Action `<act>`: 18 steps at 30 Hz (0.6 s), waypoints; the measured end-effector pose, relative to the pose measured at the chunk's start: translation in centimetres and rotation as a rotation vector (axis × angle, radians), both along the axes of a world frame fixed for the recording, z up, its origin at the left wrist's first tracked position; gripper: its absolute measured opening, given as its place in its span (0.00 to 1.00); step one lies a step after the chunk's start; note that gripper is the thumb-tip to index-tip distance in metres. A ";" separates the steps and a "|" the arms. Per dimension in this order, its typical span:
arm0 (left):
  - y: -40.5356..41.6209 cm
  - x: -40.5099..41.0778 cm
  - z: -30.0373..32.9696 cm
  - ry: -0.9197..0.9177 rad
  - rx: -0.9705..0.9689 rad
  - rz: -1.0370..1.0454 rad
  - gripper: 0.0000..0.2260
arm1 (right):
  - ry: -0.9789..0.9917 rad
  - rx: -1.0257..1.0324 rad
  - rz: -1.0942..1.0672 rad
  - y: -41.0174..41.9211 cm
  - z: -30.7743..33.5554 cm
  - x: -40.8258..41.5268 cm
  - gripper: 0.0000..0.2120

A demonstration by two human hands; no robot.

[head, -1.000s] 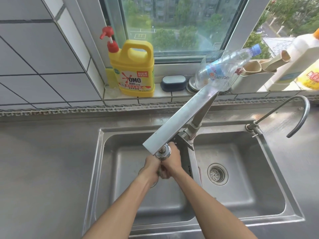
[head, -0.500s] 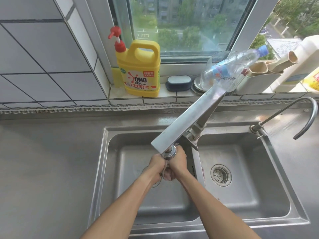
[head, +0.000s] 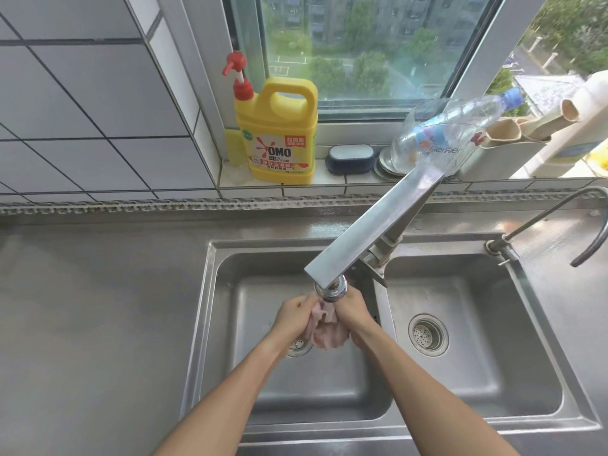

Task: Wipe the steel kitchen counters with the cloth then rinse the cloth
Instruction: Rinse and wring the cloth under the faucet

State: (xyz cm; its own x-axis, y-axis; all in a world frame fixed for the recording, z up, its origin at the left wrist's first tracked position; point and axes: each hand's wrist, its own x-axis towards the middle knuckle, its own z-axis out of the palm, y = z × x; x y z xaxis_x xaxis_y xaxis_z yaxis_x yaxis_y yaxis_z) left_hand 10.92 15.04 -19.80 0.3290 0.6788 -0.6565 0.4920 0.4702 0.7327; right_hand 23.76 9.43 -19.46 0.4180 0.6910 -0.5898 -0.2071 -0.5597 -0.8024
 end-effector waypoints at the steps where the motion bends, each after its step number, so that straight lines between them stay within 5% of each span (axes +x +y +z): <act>1: 0.2 -0.7 -0.2 0.060 0.043 -0.019 0.14 | 0.041 0.009 0.021 -0.3 -0.1 0.0 0.04; 3: 0.5 -1.9 -0.2 0.103 0.032 -0.037 0.06 | 0.137 0.028 0.095 -1.0 -0.2 -0.1 0.08; 7: 1.0 -2.7 0.1 -0.138 -0.019 -0.250 0.30 | 0.309 0.068 0.266 -1.4 0.1 -0.1 0.11; 13: 1.9 -2.6 0.8 -0.256 -0.082 -0.249 0.06 | 0.260 0.160 0.291 -0.5 1.8 1.2 0.11; 18: 2.5 -2.9 0.7 -0.247 -0.067 -0.137 0.19 | 0.144 0.024 0.272 -1.0 2.1 2.4 0.29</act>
State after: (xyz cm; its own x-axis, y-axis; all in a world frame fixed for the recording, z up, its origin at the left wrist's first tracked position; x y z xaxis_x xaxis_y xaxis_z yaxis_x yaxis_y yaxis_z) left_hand 8.05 17.56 -19.07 0.5703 0.5745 -0.5871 0.3644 0.4635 0.8077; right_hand 26.12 8.47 -17.31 0.1290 0.7807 -0.6115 -0.1643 -0.5913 -0.7896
